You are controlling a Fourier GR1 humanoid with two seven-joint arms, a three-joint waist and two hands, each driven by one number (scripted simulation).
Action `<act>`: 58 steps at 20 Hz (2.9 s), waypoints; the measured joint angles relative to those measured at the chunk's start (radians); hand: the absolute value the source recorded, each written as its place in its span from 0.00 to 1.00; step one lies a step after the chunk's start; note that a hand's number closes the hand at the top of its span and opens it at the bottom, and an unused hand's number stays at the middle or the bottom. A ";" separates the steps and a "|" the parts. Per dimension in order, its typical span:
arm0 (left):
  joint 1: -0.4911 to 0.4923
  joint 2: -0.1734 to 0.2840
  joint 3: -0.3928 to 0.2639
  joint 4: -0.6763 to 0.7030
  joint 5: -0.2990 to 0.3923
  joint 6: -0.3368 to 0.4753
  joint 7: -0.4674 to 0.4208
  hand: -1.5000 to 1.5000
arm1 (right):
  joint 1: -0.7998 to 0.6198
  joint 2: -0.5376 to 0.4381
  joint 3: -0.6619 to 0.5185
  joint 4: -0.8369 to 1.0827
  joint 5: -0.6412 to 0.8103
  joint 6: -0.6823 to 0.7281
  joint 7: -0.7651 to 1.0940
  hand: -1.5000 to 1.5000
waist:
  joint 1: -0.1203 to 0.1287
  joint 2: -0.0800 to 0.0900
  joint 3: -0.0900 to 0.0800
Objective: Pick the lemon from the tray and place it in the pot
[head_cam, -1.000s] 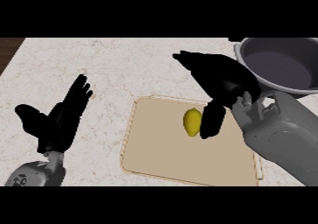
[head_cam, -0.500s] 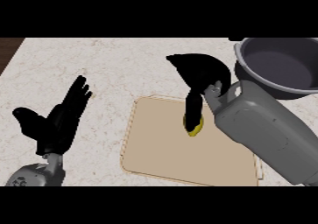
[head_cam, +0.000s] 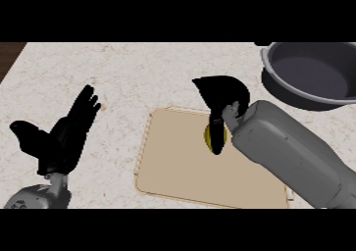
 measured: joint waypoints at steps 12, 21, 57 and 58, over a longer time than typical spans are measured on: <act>-0.014 -0.030 0.028 0.020 -0.022 -0.028 -0.002 0.50 | 0.089 0.098 -0.034 -0.007 0.166 -0.011 -0.001 0.00 | -0.001 0.001 0.000; -0.006 -0.042 0.038 0.017 -0.034 -0.049 -0.004 0.50 | 0.093 0.179 -0.059 0.107 0.269 -0.018 0.008 0.00 | 0.004 0.002 0.000; 0.001 -0.084 0.102 -0.032 -0.080 -0.114 0.056 0.50 | 0.149 0.282 -0.166 0.420 0.645 -0.014 -0.252 1.00 | 0.002 -0.004 -0.003; -0.001 -0.087 0.106 -0.019 -0.081 -0.118 0.046 0.50 | 0.158 0.284 -0.168 0.415 0.656 -0.018 -0.262 1.00 | 0.002 -0.004 -0.003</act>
